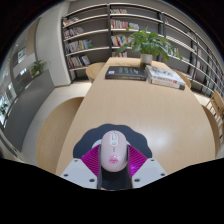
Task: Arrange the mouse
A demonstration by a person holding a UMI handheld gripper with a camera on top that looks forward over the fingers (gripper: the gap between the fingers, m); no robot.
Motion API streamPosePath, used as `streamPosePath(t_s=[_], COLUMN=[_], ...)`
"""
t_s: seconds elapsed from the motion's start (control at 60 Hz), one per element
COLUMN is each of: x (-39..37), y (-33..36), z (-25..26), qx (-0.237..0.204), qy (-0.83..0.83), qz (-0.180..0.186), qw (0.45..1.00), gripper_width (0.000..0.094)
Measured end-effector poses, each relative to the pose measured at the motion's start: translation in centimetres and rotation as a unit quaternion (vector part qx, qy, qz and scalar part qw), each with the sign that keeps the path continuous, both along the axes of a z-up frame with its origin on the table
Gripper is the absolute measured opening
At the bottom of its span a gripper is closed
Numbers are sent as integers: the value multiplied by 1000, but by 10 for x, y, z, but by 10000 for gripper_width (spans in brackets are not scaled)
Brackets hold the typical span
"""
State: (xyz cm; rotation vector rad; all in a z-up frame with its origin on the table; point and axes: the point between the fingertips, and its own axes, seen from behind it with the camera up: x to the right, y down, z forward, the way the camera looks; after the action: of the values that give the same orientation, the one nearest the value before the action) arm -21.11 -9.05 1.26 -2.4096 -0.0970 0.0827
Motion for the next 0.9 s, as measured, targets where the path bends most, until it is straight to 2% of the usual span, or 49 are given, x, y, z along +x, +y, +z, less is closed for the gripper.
streamPosePath(t_s=[0.067,0.2,0.333,0.35,0.417,0.433,0.467,0.733,0.9], x=[0,-1,0,-2,0,0,2,59,118], y=[-9,-9,-8,-9,-10,-11,-6,-8,-38], z=[-22,-30,-28,-27,-19,-14,-1,132,177], qx=[-20,0,-14,-19,-36,-32,-21,57,84], qy=[-6,-29,-8,-3,6,6,9,29,7], qz=[0,12,0,-1,-11,-12,-13,-43,-53], qw=[1000,999,1000,1000,999,999,1000,997,995], gripper_width=[344,342,479,524,871,882,853,857,849])
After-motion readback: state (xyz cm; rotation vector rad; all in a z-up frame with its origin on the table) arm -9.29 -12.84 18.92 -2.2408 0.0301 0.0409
